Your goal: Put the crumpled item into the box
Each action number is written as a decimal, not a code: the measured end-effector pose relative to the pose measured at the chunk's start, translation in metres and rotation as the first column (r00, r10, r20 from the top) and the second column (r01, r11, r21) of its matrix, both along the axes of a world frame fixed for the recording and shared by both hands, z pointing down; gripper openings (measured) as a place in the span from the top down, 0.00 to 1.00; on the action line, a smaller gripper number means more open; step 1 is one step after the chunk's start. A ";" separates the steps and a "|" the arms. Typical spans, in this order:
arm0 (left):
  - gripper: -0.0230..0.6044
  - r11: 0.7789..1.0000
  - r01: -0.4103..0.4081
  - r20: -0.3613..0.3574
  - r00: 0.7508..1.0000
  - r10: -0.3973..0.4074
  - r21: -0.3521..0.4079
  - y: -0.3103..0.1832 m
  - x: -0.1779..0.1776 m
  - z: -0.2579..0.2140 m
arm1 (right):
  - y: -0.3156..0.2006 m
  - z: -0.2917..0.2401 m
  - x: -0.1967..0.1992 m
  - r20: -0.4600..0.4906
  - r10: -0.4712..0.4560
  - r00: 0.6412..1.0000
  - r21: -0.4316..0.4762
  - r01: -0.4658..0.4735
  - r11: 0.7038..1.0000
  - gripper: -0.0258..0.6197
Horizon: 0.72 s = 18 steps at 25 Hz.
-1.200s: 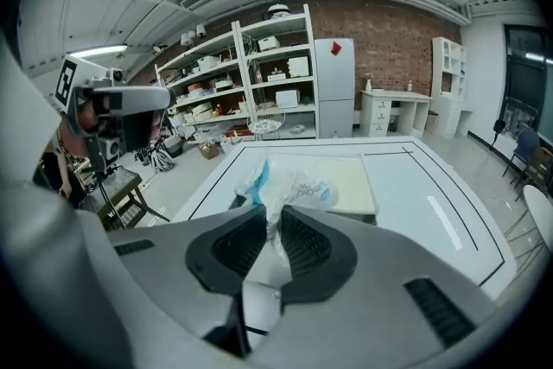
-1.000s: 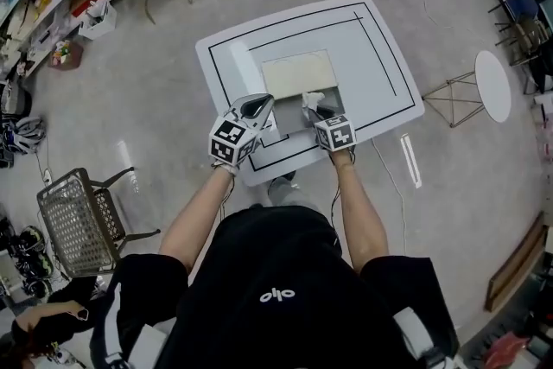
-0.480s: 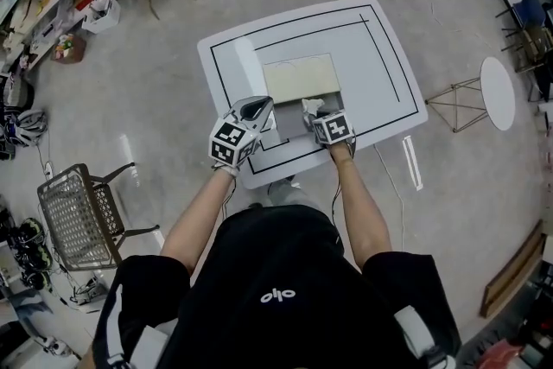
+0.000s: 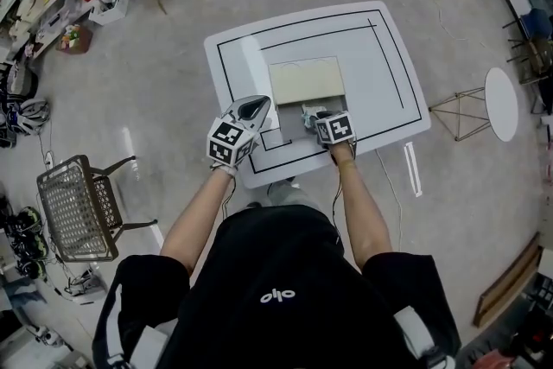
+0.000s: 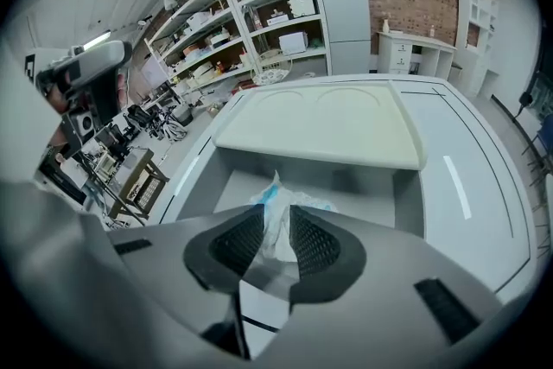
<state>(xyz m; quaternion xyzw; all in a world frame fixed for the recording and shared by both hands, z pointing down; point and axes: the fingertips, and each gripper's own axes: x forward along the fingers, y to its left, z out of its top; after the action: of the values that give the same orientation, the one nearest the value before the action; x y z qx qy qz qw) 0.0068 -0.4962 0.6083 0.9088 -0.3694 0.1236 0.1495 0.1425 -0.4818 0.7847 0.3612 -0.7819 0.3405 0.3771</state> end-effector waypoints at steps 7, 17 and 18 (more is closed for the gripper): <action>0.96 1.000 -0.003 -0.001 1.000 0.003 0.017 0.004 -0.003 -0.007 | 0.000 -0.014 0.005 0.004 0.028 1.000 0.045 -0.028 0.999 0.81; 0.96 0.998 -0.035 -0.011 0.999 0.036 0.055 0.026 -0.005 -0.025 | 0.007 -0.085 0.014 0.034 0.103 0.994 0.238 -0.108 0.965 0.82; 0.96 0.997 -0.039 -0.012 0.999 0.040 0.060 0.029 -0.006 -0.026 | 0.008 -0.095 0.014 0.038 0.111 0.993 0.263 -0.117 0.958 0.82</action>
<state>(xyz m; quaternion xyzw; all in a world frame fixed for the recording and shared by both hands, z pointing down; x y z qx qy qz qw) 0.0012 -0.4673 0.5818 0.9207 -0.3540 0.1097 0.1223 0.1569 -0.4739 0.6894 0.4488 -0.8025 0.2584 0.2962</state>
